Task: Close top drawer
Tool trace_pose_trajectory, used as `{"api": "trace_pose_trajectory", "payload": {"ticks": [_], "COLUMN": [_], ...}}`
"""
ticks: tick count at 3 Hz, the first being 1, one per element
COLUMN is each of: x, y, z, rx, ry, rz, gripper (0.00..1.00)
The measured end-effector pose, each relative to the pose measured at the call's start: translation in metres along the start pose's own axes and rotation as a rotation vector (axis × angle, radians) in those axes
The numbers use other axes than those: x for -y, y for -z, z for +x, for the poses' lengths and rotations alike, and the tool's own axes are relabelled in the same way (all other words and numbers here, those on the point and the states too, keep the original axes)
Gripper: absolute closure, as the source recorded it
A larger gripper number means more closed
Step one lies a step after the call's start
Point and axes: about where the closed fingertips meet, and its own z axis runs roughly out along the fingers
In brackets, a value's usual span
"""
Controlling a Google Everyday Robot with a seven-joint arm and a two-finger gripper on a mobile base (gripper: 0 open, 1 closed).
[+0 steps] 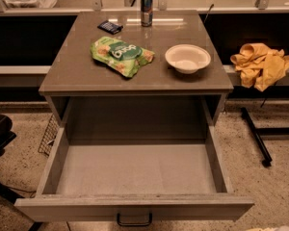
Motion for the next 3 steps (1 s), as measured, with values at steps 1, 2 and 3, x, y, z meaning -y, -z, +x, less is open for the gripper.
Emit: {"api": "trace_pose_trajectory", "payload": {"ticks": [1, 2, 3], "x": [0.003, 0.026, 0.044], "y": [-0.035, -0.077, -0.098], "z": [0.002, -0.003, -0.008], "rx": [0.085, 0.149, 0.172], "ry": [-0.015, -0.022, -0.020], "rz": [-0.009, -0.011, -0.007], "gripper": [1.00, 1.00, 1.00]}}
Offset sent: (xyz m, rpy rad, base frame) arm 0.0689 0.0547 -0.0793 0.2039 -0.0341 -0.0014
